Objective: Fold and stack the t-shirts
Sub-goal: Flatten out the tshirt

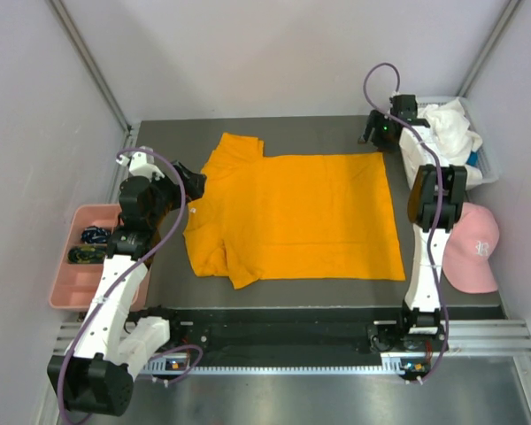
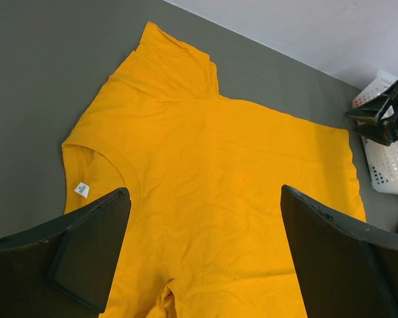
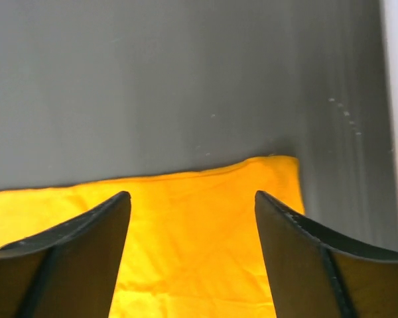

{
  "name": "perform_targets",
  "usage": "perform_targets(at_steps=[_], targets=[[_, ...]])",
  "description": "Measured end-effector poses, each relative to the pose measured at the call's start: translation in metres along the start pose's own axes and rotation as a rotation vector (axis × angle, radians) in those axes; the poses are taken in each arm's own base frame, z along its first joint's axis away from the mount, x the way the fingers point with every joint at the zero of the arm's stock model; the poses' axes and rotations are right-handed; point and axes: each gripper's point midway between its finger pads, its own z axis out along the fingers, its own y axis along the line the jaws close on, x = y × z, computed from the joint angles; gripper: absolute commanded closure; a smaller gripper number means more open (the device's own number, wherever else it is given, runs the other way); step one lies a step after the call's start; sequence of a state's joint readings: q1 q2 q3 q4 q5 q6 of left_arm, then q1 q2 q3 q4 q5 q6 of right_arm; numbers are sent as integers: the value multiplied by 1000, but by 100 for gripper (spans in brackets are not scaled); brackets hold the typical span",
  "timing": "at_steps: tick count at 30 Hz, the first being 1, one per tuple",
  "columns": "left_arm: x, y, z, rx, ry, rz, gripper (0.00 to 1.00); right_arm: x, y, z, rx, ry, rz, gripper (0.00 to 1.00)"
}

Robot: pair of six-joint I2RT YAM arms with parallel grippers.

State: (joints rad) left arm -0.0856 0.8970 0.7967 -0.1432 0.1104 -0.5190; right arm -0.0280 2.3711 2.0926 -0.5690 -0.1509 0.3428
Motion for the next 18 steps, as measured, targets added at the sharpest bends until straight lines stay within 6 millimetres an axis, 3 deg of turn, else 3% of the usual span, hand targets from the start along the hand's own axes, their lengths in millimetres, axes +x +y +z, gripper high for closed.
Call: perform_targets(at_steps=[12,15,18], targets=[[-2,0,-1,0,0,20,1,14,27,-33,-235,-40,13,11],[-2,-1,-2,4,3,21,1,17,41,-43,-307,-30,-5,10],[-1,-4,-3,19,10,21,1,34,67,-57,-381,-3,-46,10]])
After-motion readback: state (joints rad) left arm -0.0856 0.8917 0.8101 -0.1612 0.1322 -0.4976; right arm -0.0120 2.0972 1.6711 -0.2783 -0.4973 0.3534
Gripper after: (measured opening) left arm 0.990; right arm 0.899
